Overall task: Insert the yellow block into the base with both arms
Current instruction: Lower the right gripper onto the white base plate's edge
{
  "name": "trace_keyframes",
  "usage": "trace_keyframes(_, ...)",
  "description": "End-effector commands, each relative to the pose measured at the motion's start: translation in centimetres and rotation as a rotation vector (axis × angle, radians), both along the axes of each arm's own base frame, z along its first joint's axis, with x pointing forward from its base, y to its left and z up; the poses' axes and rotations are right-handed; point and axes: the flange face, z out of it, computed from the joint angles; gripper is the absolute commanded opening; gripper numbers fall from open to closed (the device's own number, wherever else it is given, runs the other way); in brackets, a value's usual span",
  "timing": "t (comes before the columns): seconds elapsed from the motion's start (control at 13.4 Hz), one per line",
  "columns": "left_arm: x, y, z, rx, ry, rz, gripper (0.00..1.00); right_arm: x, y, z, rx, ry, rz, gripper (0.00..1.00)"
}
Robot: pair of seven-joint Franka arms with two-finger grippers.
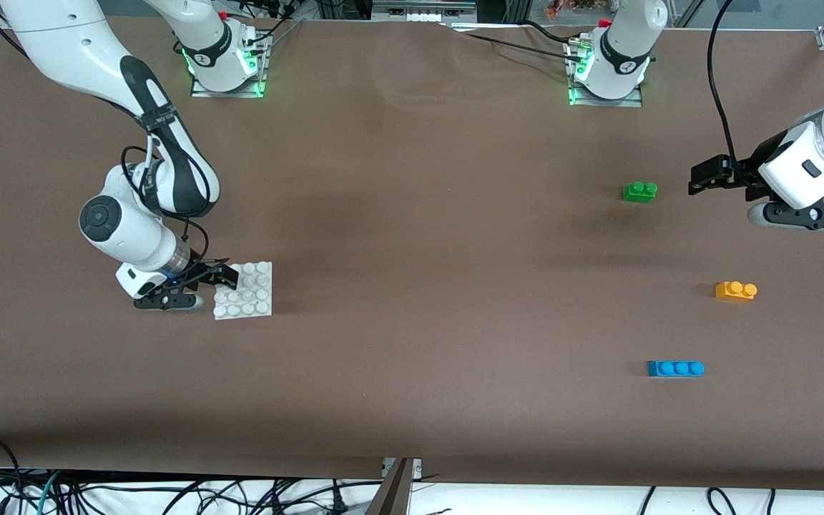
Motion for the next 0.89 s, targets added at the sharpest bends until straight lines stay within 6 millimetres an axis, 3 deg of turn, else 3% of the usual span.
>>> trace_keyframes(0.0, -0.5, -0.1, 0.5, -0.017, -0.011, 0.011, 0.99, 0.2, 0.4, -1.2, 0.016, -0.022, -0.016, 0.99)
trace_keyframes(0.22, -0.5, 0.0, 0.4, -0.017, -0.01, 0.012, 0.99, 0.1, 1.1, -2.4, 0.022, -0.034, -0.006, 0.99)
trace_keyframes(0.82, -0.5, -0.1, 0.5, -0.017, -0.011, 0.011, 0.99, 0.0, 0.5, -2.9, 0.014, -0.033, 0.052, 0.99)
